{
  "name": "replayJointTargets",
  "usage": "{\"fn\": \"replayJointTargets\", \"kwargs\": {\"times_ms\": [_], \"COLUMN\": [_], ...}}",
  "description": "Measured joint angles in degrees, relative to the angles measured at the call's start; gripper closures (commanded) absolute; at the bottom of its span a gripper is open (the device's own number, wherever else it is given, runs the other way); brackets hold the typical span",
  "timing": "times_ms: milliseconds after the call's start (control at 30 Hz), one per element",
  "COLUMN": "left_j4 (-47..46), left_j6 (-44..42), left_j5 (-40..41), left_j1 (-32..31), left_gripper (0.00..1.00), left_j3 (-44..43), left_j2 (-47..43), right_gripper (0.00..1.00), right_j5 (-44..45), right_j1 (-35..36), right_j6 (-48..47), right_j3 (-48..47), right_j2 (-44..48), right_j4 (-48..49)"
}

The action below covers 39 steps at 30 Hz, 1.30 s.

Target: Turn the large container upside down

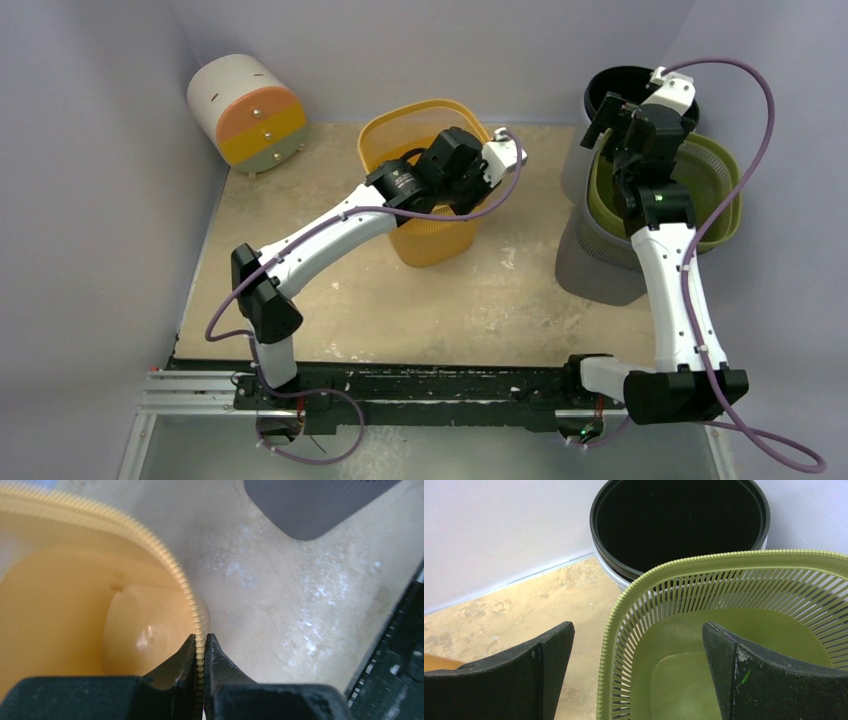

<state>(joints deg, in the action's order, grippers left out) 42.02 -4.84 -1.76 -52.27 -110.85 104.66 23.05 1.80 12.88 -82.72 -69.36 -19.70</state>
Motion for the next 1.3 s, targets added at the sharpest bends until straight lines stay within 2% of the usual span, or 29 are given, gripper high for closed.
{"fn": "replayJointTargets", "kwargs": {"times_ms": [133, 267, 467, 600, 800, 1067, 1300], "left_j4": [-2.34, -2.54, -6.71, -21.64, -49.72, -68.87, -91.06], "left_j6": [1.01, 3.56, 12.39, 21.31, 38.95, 54.58, 72.11], "left_j5": [4.50, 5.53, 7.61, 7.82, 5.38, -1.88, -5.40], "left_j1": [0.22, 0.55, 0.83, 3.04, 13.18, 17.73, 26.25], "left_gripper": [1.00, 1.00, 1.00, 1.00, 1.00, 1.00, 1.00], "left_j3": [0.81, 0.94, 1.86, 13.16, 33.44, 45.33, 57.99], "left_j2": [-0.22, -0.59, -1.57, -8.96, -19.87, -20.24, -17.27], "right_gripper": [0.00, 0.00, 0.00, 0.00, 0.00, 0.00, 0.00], "right_j5": [0.00, 0.13, 0.94, 1.92, 3.02, 3.34, 3.43], "right_j1": [-0.02, -0.07, -0.24, -0.57, -0.74, -0.81, -0.81], "right_j6": [0.00, 0.02, 0.28, 0.68, 0.70, 1.11, 1.11], "right_j3": [0.59, 0.79, 2.43, 3.45, 3.52, 3.69, 3.89], "right_j2": [0.00, 0.02, 0.28, 0.55, 1.51, 2.25, 2.23], "right_j4": [0.26, 0.35, 0.98, 1.01, 1.20, 2.12, 2.16]}}
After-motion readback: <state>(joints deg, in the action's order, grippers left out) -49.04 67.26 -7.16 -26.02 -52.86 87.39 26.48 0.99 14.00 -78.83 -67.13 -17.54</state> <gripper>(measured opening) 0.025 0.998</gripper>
